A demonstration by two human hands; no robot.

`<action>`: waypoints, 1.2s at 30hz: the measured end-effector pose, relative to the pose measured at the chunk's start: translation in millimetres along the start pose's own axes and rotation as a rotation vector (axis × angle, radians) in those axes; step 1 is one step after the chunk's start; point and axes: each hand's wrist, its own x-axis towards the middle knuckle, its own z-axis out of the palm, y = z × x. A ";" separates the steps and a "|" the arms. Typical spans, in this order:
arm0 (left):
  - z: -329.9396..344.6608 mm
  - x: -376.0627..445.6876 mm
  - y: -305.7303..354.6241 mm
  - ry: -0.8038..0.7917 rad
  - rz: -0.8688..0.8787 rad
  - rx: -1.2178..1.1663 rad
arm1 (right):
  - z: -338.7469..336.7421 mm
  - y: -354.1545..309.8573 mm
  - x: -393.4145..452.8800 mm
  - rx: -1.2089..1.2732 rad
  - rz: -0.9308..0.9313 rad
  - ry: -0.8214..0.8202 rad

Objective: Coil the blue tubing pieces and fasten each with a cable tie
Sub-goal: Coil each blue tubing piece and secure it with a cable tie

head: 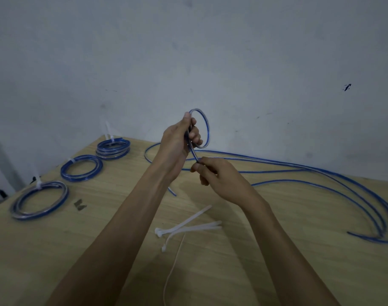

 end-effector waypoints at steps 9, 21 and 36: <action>-15.1 2.8 17.5 -0.032 -0.060 0.000 | -14.9 14.8 -4.8 -0.458 0.197 0.013; -4.7 0.1 10.2 -0.076 -0.071 -0.035 | -25.7 33.1 -10.2 -0.253 0.431 -0.005; 0.3 -19.6 10.3 -0.486 -0.137 0.827 | -37.7 29.8 -4.0 0.306 0.392 0.475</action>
